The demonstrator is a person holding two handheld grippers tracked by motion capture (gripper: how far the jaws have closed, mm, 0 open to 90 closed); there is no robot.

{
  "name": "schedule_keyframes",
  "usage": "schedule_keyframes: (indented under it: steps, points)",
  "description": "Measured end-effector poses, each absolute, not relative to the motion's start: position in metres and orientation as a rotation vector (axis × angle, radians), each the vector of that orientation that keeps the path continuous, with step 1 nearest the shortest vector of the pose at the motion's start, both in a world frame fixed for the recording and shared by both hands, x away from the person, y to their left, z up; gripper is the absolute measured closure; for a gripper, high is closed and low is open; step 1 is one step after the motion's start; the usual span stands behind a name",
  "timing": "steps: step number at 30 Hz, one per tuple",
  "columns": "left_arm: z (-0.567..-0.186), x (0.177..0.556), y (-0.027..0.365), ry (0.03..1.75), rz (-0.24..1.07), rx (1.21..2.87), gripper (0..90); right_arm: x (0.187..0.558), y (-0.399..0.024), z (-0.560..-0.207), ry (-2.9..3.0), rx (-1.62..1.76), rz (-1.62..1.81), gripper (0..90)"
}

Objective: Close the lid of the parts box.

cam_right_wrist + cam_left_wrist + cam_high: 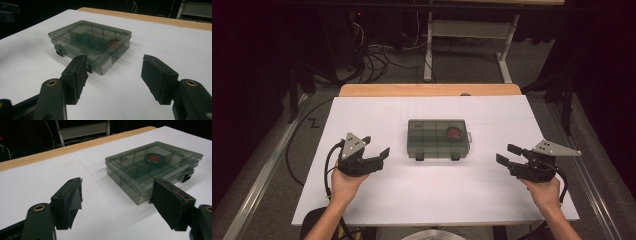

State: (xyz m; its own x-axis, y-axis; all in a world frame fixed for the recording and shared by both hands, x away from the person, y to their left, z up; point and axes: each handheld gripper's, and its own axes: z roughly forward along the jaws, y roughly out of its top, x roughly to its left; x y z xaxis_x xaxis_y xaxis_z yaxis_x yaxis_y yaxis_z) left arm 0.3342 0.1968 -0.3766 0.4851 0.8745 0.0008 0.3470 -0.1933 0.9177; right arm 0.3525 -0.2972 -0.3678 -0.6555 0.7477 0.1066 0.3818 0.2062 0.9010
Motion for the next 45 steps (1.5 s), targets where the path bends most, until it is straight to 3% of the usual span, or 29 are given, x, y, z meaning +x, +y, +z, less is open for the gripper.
schedule_keyframes:
  steps: [45]
  points:
    - [-0.411,0.324,0.193,1.080,0.671,1.729,27.5,0.339,-0.294,-0.410,2.133,1.051,1.448,30.8]
